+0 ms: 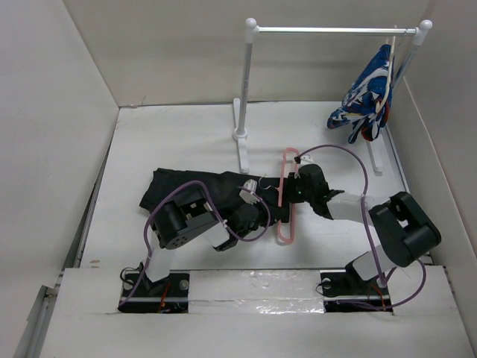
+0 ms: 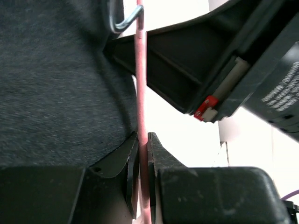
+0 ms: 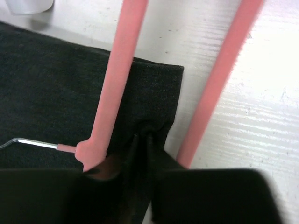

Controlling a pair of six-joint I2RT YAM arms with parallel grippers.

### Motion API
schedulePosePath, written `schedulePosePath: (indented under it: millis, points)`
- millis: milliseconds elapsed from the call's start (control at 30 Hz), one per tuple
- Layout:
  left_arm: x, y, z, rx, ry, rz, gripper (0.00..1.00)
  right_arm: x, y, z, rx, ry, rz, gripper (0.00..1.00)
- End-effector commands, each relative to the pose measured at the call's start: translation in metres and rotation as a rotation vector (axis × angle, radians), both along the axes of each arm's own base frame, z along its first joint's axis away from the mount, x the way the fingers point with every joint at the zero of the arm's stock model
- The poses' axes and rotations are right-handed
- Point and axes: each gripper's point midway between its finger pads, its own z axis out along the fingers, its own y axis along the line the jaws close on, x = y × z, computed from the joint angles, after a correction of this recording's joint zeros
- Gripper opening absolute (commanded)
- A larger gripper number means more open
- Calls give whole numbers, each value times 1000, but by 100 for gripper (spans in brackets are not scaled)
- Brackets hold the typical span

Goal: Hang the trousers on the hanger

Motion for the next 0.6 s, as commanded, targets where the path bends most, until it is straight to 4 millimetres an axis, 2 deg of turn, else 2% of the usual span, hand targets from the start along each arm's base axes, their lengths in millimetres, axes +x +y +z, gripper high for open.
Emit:
schedulePosePath:
  millis: [0, 33, 100, 200, 233, 267, 333, 367, 467, 500, 533, 567]
  points:
    - [3, -1, 21, -63, -53, 16, 0, -1, 7, 3, 40, -44, 9, 9]
    - [5, 0, 21, -59, -55, 27, 0, 0, 7, 15, 59, -75, 4, 0]
    - [4, 5, 17, -41, -53, 35, 0, -1, 1, 27, 67, -94, -8, 0]
    - [6, 16, 13, -3, -56, 69, 0, -1, -10, 74, 92, -196, -24, 0]
    - [7, 16, 16, -9, -60, 77, 0, -1, -15, 71, 70, -184, -42, 0]
    - [7, 21, 12, 13, -55, 87, 0, 1, -22, 88, 74, -223, -64, 0]
    - [9, 27, 14, 26, -60, 109, 0, -2, -36, 92, 45, -206, -74, 0]
    - [14, 34, 8, 56, -52, 130, 0, -2, -40, 104, 52, -228, -80, 0]
    - [17, 44, 8, 103, -64, 164, 0, -5, -63, 111, 39, -236, -125, 0]
    - [21, 47, 8, 114, -67, 175, 0, -4, -76, 122, 45, -268, -161, 0]
    - [22, 50, 10, 121, -75, 184, 0, -9, -80, 123, 50, -259, -149, 0]
    - [21, 54, 4, 154, -65, 187, 0, -11, -88, 124, 46, -252, -167, 0]
